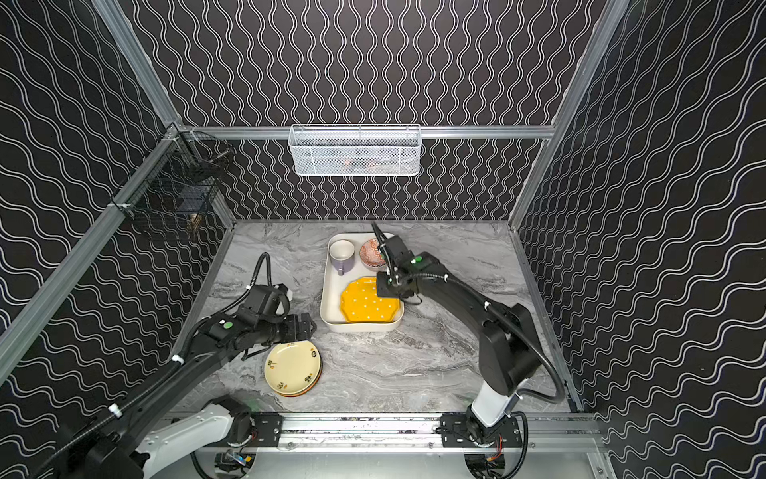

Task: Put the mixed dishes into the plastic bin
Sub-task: 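Move the left gripper to the cream plate stack while the right gripper follows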

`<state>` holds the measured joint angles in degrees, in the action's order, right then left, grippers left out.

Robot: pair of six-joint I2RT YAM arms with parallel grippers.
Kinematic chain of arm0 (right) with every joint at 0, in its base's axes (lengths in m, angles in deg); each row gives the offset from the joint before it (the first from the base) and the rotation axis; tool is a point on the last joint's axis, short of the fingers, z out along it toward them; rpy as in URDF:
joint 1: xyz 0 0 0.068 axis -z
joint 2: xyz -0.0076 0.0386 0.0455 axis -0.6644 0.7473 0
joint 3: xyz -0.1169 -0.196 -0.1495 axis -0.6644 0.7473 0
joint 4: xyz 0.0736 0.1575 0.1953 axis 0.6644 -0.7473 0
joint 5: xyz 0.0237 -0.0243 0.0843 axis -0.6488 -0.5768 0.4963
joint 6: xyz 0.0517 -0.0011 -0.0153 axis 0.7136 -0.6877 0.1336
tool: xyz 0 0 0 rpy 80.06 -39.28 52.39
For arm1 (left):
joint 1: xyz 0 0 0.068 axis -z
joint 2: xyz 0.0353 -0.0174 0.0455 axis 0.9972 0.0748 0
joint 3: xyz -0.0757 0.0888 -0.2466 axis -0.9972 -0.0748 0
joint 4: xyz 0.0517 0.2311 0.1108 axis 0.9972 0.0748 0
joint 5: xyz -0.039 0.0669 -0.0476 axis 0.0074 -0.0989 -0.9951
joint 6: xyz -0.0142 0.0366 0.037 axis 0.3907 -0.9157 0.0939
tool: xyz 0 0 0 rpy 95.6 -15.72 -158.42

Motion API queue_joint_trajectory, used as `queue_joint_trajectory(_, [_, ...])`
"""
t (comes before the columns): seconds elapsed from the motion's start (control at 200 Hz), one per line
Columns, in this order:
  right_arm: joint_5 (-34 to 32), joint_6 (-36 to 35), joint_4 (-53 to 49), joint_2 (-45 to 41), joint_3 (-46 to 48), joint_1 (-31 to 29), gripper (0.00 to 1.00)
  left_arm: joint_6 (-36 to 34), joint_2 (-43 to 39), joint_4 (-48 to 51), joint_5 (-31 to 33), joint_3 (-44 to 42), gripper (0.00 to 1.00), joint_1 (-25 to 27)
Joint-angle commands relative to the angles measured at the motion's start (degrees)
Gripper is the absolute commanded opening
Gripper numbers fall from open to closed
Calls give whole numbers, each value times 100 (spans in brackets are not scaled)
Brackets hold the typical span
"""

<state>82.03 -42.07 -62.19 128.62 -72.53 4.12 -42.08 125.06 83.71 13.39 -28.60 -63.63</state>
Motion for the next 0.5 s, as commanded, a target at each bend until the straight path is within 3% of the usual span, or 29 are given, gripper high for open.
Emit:
queue_joint_trajectory(0.0, [-59, 245, 509, -467, 641, -321, 44, 645, -232, 231, 136, -140, 99, 15])
queue_joint_trajectory(0.075, [-59, 301, 585, -859, 1078, -447, 44, 902, -411, 287, 77, -292, 99, 73])
queue_joint_trajectory(0.255, [-37, 516, 896, -1792, 2071, -932, 44, 1719, -1300, 875, 746, -657, 99, 252])
queue_joint_trajectory(0.495, [132, 647, 1402, -1986, 2826, -1081, 44, 2303, -1651, 909, 634, -1061, 99, 269])
